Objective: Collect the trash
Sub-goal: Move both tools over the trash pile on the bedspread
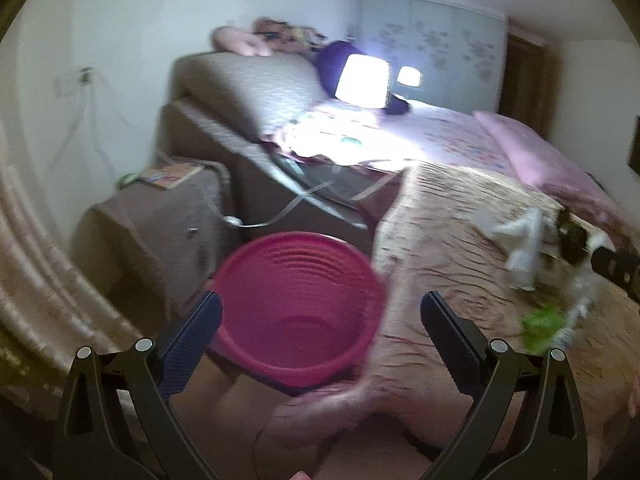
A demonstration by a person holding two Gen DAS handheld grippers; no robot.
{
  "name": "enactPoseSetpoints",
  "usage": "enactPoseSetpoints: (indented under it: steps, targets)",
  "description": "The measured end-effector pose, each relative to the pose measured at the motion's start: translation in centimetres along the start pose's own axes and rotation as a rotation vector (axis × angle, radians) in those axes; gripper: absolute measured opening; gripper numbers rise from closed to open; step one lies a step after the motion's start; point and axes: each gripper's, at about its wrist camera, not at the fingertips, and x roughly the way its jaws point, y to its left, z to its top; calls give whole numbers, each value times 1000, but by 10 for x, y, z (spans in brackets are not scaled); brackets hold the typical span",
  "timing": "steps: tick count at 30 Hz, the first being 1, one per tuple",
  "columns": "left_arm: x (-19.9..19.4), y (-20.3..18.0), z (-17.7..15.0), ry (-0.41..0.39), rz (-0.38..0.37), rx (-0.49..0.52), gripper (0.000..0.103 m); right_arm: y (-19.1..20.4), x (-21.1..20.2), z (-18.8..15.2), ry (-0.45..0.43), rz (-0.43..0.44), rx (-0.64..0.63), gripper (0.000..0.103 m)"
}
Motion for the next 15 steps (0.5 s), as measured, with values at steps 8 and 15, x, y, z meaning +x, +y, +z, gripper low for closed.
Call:
enactPoseSetpoints:
  steps: [8,15]
  targets:
    - [17,-66,-5,78,-214,111,96,-54,-15,-15,2,-77,94,96]
    - [25,-76,-13,122,-231,155,95,-42,-11,-37,57,-4,44,91]
